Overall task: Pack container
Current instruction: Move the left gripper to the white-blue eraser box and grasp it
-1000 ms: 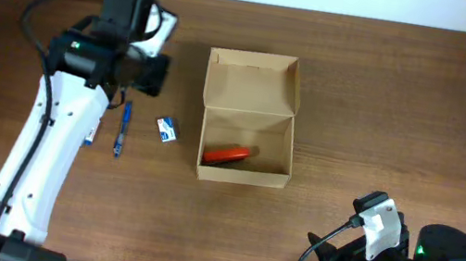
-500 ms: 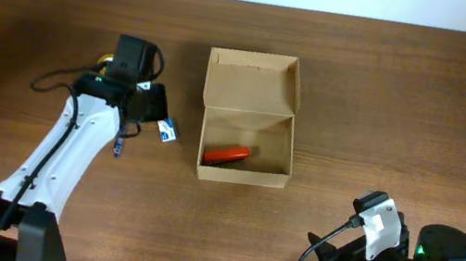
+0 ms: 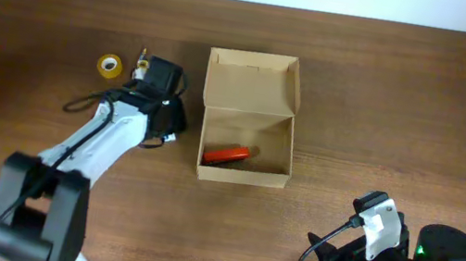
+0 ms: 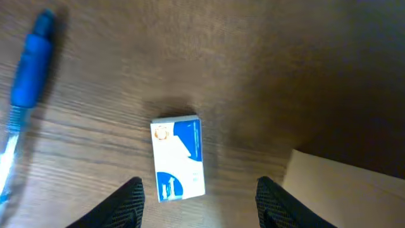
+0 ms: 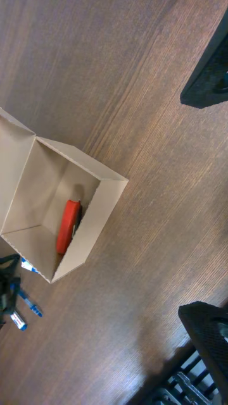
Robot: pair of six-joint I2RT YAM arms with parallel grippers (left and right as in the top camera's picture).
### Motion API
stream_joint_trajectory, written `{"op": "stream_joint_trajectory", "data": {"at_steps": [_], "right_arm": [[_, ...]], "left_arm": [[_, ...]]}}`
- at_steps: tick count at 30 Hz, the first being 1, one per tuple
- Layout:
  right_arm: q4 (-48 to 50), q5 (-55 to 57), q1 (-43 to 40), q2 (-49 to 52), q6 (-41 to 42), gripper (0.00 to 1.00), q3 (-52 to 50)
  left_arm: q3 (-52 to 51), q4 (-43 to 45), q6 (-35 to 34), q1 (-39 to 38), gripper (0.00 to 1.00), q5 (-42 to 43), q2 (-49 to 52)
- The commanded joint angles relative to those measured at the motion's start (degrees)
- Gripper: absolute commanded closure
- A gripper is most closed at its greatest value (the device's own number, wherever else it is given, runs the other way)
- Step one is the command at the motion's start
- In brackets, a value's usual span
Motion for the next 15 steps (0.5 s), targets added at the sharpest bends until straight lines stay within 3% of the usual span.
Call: {"op": "stream_joint_trajectory", "data": {"at_steps": [1, 15], "right_arm": [[0.2, 0.5, -0.4, -0.3, 0.0, 0.01, -0.2], [0.2, 0.5, -0.4, -0.3, 0.0, 0.01, -0.2]], "left_arm": [[-0.7, 0.5, -1.4, 0.0, 0.44, -2.0, 2.1], [-0.7, 1.2, 0.3, 0.0, 0.43, -3.7, 5.3]]}}
